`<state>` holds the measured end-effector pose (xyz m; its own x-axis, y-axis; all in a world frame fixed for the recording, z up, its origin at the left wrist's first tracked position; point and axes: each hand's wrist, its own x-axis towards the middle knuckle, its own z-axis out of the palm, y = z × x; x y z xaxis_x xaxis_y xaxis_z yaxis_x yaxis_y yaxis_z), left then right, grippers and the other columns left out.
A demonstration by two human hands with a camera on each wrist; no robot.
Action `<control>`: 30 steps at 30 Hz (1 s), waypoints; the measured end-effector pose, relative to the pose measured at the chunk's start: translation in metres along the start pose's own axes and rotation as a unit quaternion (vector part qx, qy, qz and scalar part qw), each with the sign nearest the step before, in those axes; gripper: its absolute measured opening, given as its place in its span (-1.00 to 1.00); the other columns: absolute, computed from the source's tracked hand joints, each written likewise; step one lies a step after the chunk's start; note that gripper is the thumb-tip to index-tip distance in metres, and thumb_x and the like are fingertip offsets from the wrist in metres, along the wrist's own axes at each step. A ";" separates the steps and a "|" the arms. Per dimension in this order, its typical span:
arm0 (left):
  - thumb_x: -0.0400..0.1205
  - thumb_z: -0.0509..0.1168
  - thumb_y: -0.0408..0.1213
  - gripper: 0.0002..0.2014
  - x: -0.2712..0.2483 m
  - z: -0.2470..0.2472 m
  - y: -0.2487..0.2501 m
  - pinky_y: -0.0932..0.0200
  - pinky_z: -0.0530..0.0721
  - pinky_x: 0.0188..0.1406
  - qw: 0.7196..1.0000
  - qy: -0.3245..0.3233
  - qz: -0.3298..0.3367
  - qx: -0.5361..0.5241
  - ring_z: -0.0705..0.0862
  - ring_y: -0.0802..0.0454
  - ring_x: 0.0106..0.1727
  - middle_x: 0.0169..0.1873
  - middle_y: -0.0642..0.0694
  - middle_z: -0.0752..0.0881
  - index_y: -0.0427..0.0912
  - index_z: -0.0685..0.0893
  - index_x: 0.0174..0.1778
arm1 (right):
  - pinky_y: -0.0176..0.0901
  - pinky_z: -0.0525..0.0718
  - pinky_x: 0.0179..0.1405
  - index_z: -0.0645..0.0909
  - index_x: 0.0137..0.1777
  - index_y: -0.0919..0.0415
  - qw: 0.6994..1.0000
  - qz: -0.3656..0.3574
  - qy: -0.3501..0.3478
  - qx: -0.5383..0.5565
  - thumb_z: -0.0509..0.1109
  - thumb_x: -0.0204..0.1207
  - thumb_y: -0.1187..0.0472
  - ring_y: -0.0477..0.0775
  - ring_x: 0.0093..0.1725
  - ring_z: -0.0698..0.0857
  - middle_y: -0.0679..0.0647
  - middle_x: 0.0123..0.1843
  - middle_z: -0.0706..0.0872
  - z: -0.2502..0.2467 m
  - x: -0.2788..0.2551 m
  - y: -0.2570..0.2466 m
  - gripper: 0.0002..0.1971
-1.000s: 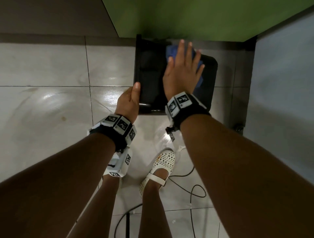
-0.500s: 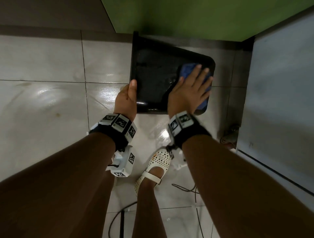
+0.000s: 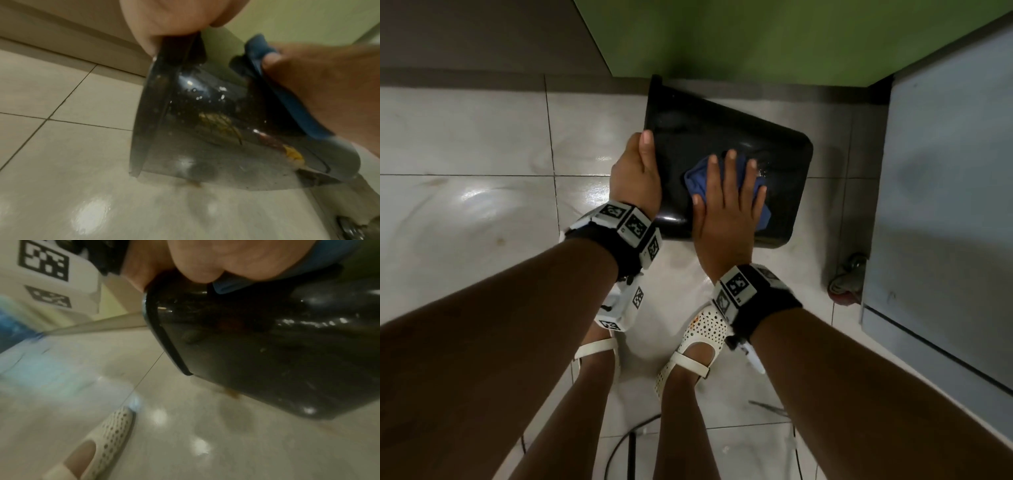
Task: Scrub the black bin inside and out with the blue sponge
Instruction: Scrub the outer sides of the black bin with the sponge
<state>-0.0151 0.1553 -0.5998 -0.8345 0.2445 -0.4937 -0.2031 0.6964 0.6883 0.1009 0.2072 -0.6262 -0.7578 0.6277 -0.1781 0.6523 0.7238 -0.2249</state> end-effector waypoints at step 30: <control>0.74 -0.13 -0.08 -0.57 0.000 -0.001 0.004 0.12 0.37 -0.23 0.998 0.023 0.007 0.065 0.55 -0.21 -0.19 -0.21 -0.28 0.61 -0.35 0.51 0.04 | 0.37 0.05 0.55 0.17 0.62 0.01 0.999 0.040 -0.033 0.015 -0.05 0.62 -0.12 0.29 0.65 0.11 0.17 0.67 0.17 -0.017 0.052 0.020 -0.43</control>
<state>-0.0168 0.1572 -0.5964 -0.8603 0.2261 -0.4568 -0.1254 0.7748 0.6196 0.0747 0.2588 -0.6239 -0.7025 0.6626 -0.2597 0.7115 0.6619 -0.2357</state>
